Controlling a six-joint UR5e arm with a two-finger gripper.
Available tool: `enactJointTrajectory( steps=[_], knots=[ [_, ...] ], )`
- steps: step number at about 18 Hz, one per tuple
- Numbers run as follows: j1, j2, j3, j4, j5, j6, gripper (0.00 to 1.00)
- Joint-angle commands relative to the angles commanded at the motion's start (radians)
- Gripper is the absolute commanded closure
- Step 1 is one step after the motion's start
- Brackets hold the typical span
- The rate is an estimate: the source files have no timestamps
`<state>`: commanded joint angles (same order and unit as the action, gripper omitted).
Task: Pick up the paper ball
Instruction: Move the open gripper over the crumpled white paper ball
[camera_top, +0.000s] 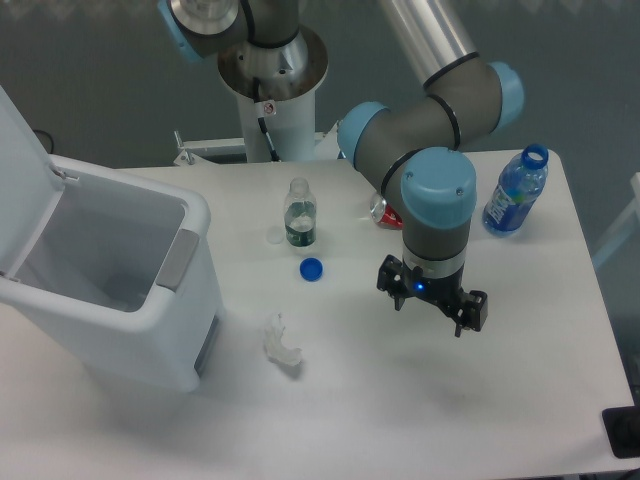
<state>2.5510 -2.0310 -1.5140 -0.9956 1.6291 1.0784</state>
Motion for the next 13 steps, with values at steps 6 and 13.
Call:
enactJointTrajectory(
  steps=[6,13],
  knots=[
    [-0.006,0.002,0.0,-0.003,-0.003,-0.011,0.0],
    [-0.11,-0.058,-0.021,0.044,-0.02,-0.092,0.0]
  ],
)
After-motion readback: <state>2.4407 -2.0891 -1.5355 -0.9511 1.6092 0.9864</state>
